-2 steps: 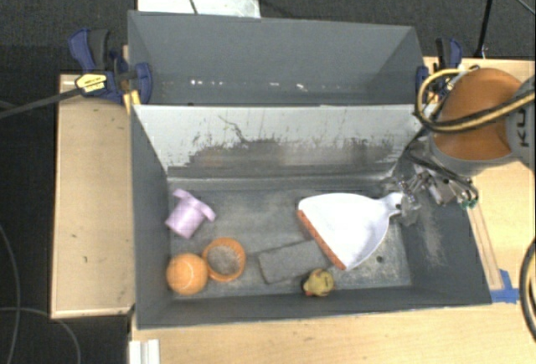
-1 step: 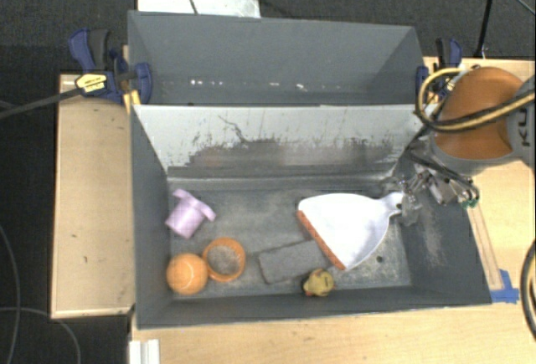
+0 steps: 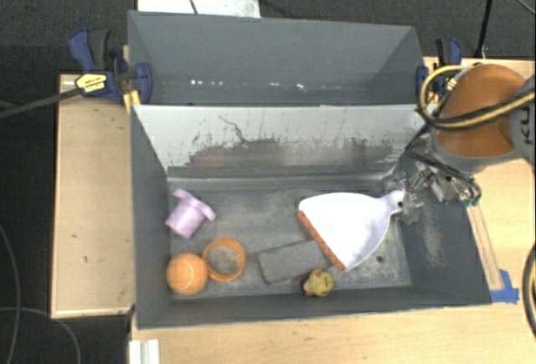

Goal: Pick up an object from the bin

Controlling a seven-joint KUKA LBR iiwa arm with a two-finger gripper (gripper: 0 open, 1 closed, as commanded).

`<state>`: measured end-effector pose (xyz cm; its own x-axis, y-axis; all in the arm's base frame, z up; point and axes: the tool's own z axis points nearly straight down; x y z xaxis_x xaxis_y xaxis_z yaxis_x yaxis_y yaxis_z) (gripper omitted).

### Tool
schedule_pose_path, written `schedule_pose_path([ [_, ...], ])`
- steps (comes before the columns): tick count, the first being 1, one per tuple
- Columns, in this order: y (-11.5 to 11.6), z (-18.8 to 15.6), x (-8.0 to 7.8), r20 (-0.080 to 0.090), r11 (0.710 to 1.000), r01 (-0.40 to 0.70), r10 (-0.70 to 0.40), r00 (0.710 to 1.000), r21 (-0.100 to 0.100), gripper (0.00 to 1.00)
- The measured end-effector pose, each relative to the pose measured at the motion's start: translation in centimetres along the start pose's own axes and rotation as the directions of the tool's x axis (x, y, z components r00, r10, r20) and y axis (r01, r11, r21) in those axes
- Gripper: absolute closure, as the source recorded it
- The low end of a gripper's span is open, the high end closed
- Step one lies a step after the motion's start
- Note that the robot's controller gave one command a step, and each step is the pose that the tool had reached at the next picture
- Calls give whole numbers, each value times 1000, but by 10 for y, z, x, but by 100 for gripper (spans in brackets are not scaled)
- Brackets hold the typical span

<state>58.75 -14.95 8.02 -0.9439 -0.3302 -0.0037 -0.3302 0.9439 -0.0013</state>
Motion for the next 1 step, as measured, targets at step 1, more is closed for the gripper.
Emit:
schedule_pose_path([
  [1,1,-8,1,-4,1000,0,0,1000,-3,100],
])
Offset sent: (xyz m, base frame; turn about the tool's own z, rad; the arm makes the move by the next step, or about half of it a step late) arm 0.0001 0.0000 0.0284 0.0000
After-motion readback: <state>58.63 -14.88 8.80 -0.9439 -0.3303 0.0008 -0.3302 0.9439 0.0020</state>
